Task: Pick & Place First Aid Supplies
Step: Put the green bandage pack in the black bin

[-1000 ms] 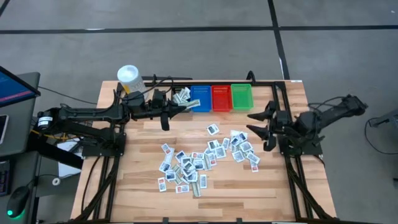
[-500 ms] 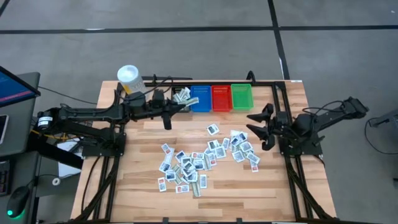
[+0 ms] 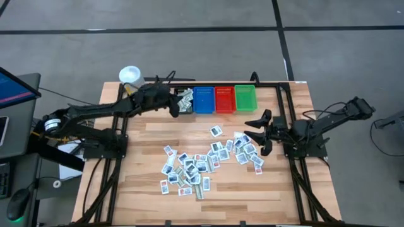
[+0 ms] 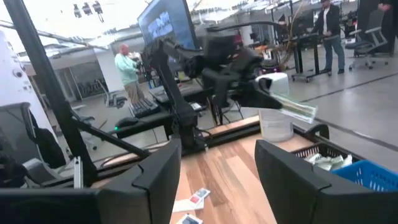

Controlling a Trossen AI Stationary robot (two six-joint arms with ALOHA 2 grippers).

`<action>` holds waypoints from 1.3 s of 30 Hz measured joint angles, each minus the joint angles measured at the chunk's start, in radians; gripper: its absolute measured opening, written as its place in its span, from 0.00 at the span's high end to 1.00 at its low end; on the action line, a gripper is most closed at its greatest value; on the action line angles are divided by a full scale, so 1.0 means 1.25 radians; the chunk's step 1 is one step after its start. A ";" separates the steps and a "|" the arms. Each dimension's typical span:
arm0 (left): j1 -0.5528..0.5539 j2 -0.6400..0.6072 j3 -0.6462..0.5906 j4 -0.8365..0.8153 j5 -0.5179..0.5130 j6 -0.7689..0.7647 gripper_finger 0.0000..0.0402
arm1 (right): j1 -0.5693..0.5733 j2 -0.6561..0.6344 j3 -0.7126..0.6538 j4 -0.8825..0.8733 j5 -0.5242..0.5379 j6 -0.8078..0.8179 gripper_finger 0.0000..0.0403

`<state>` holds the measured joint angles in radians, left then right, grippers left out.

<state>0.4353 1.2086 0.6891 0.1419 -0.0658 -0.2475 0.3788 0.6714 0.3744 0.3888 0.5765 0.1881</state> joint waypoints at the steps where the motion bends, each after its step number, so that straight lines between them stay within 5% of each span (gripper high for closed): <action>1: 0.019 0.018 0.000 -0.001 0.015 -0.009 0.98 | -0.002 0.007 0.000 0.000 0.000 0.009 0.50; 13: 0.114 0.194 0.000 0.005 0.209 -0.057 0.97 | -0.002 0.067 0.000 0.009 0.000 0.061 0.50; 27: 0.114 0.222 0.000 0.003 0.184 -0.074 0.92 | -0.002 0.070 0.000 0.010 0.000 0.061 0.50; 39: 0.113 0.222 0.000 0.003 0.111 0.103 0.72 | -0.001 0.070 0.000 0.013 0.000 0.078 0.50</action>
<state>0.5771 1.4860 0.6895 0.1452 0.0726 -0.1184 0.3769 0.7589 0.3744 0.4048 0.5765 0.2853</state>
